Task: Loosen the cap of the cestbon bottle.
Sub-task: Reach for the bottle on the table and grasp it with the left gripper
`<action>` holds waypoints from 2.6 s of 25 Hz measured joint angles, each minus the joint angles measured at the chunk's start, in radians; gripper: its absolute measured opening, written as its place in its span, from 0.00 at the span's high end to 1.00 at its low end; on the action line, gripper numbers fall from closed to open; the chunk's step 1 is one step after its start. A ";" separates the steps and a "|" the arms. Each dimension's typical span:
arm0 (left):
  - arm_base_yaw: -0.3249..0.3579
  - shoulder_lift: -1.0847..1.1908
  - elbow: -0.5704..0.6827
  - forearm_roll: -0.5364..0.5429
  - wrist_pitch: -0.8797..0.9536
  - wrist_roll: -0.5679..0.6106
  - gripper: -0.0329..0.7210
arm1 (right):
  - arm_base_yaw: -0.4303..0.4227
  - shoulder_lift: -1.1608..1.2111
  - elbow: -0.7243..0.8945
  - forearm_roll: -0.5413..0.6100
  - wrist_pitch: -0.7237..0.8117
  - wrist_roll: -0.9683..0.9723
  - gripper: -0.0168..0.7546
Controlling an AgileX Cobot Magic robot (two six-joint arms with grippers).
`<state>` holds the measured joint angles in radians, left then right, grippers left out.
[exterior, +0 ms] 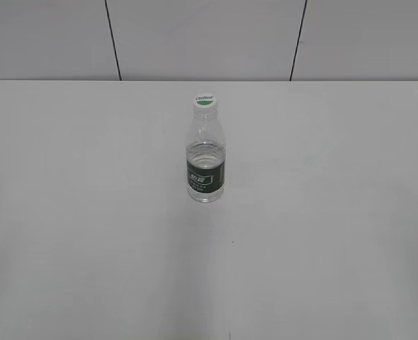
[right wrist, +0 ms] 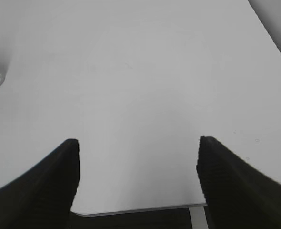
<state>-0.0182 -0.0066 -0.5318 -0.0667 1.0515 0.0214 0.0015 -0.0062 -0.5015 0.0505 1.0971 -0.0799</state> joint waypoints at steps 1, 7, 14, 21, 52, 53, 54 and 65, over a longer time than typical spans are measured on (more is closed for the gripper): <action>0.000 0.000 0.000 0.000 0.000 0.000 0.30 | 0.000 0.000 0.000 0.000 0.000 0.000 0.21; 0.000 0.000 0.000 0.000 0.000 0.000 0.31 | 0.000 0.000 0.000 0.000 0.000 0.000 0.21; 0.000 0.000 0.000 0.000 0.000 0.000 0.31 | 0.000 0.000 0.000 0.000 0.000 0.000 0.21; 0.000 0.000 0.000 0.000 0.000 0.000 0.32 | 0.000 0.000 0.000 0.000 0.000 0.000 0.21; 0.000 0.000 -0.005 0.006 -0.008 0.000 0.35 | 0.000 0.000 0.000 -0.002 0.000 0.000 0.21; 0.000 0.000 -0.012 0.008 -0.022 0.000 0.35 | 0.000 0.000 0.000 -0.003 0.000 0.000 0.21; 0.000 0.000 -0.020 0.010 -0.051 0.000 0.35 | 0.000 0.000 0.000 -0.003 0.000 0.000 0.21; 0.000 0.114 0.054 0.113 -0.623 0.023 0.36 | 0.000 0.000 0.000 -0.003 0.000 0.000 0.21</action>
<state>-0.0182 0.1073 -0.4783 0.0467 0.4286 0.0442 0.0015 -0.0062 -0.5015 0.0477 1.0971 -0.0799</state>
